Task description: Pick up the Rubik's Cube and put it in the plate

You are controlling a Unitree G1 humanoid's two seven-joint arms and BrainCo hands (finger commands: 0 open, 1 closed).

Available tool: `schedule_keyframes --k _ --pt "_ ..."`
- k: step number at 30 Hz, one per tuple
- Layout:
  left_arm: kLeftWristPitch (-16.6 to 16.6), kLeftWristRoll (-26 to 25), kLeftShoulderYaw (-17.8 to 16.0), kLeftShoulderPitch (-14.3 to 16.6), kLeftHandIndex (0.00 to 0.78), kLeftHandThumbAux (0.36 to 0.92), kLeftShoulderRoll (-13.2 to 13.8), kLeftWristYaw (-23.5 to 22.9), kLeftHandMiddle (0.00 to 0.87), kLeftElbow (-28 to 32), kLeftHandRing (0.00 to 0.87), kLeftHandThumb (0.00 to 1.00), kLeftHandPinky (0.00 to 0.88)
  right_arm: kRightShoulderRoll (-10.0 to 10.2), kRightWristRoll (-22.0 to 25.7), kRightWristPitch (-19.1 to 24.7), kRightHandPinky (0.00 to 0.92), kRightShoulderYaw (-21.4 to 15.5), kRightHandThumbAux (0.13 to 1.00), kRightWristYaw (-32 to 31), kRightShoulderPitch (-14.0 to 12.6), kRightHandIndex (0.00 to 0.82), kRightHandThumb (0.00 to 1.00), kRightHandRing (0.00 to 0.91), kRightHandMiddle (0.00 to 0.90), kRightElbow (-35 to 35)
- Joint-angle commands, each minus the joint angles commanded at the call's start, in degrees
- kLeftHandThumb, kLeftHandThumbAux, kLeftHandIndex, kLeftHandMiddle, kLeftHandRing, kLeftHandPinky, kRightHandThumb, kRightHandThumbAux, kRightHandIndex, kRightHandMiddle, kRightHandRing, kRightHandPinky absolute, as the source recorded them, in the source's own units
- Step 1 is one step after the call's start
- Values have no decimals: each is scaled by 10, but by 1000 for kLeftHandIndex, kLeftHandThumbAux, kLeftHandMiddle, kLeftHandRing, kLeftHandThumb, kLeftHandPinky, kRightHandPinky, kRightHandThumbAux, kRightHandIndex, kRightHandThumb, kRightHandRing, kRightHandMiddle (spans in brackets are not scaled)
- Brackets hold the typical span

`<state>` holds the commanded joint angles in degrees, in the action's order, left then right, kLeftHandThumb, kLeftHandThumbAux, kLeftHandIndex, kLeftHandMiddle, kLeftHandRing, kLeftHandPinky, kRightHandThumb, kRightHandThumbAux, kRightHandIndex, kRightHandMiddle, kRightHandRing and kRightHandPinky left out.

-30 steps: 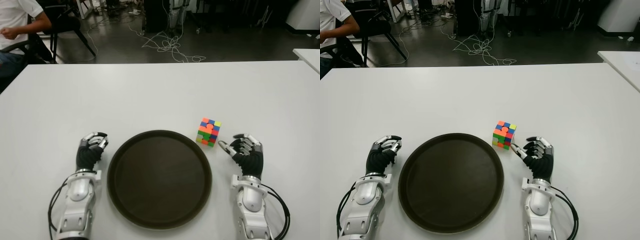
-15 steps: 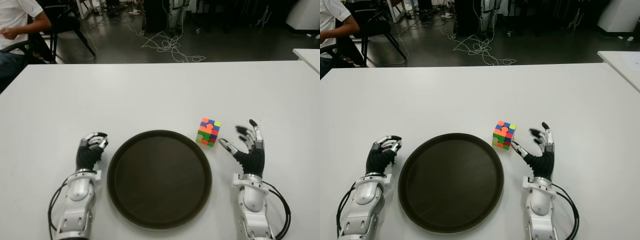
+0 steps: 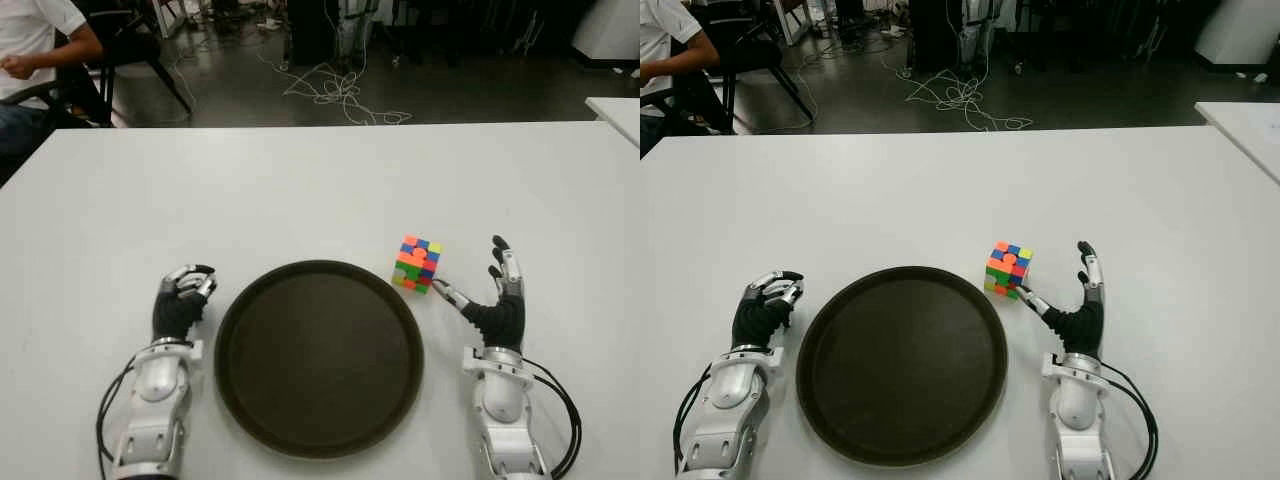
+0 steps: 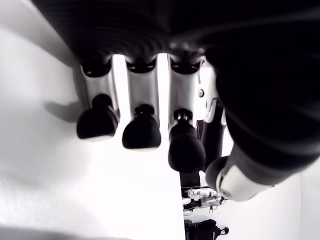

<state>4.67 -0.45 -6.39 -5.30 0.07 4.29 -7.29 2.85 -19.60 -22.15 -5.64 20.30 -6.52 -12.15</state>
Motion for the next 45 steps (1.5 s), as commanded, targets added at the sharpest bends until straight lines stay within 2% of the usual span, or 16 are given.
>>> schedule_keyframes --k 4,11,24,27,31,45 --pt "2 -2 -1 1 444 704 -2 2 810 -1 818 710 810 -14 -29 -14 0 7 877 8 4 0 0 0 0 -5" --pt "-2 0 1 0 444 704 -1 3 813 -2 821 710 815 -28 -38 -14 0 14 900 -3 9 0 0 0 0 -5" --pt "-11 4 5 0 444 704 -3 6 809 -6 817 710 807 -71 -55 23 0 31 916 -54 17 0 0 0 0 19" --pt "-12 2 5 -1 444 704 -4 6 811 -6 818 710 808 -81 -52 34 0 37 882 -71 18 0 0 0 0 30" --pt "-10 0 5 -1 444 704 -4 4 809 -5 817 710 806 -82 -55 68 0 49 835 -93 22 0 0 0 0 56" --pt "-9 3 6 0 444 704 -2 5 809 -9 813 709 801 -86 -60 154 0 68 753 -126 25 0 0 0 0 112"
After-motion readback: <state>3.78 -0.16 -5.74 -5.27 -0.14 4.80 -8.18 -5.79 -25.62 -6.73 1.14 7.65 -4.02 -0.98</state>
